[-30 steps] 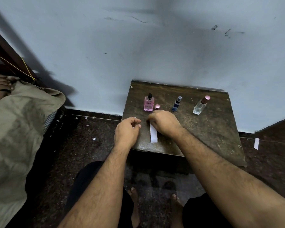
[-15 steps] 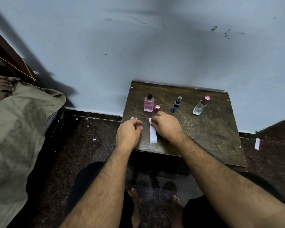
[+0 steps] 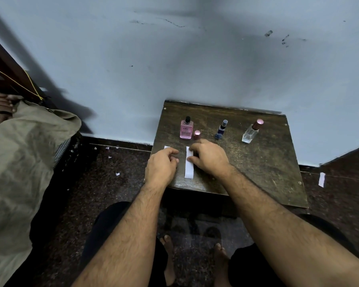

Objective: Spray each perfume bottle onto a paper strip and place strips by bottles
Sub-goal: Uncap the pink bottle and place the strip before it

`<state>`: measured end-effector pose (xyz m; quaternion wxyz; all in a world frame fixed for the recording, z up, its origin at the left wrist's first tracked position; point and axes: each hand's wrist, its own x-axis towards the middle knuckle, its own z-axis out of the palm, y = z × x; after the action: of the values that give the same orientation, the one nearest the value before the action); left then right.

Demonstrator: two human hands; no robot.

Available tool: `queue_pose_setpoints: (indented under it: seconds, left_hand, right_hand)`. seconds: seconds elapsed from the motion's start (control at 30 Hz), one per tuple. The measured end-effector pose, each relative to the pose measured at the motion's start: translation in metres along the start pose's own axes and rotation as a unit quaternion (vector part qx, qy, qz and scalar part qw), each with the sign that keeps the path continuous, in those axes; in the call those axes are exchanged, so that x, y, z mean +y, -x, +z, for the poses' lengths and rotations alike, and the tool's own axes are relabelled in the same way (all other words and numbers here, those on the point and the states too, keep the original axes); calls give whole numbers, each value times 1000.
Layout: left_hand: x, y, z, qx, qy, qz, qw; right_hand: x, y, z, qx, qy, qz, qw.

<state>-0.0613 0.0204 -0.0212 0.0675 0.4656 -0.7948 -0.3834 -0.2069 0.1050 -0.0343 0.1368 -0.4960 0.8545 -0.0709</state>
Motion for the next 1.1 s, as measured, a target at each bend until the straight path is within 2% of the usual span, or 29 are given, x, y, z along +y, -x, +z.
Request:
queue_pose_setpoints:
  seconds: [0.2, 0.43, 0.77, 0.9, 1.1]
  left_hand:
    - [3, -1, 1, -6, -27, 3, 1000]
    - [11, -2, 9, -32, -102, 45, 993]
    - [17, -14, 21, -58, -179, 97, 977]
    - [19, -15, 23, -68, -199, 103, 972]
    - [18, -19, 24, -69, -208, 100, 971]
  right_hand:
    - [-1, 4, 1, 15, -14, 9, 1000]
    - [3, 7, 1, 50, -61, 30, 996]
    - [7, 0, -20, 192, -181, 105, 959]
    - [3, -14, -31, 173, -181, 101, 963]
    - [-2, -36, -43, 91, -130, 56, 986]
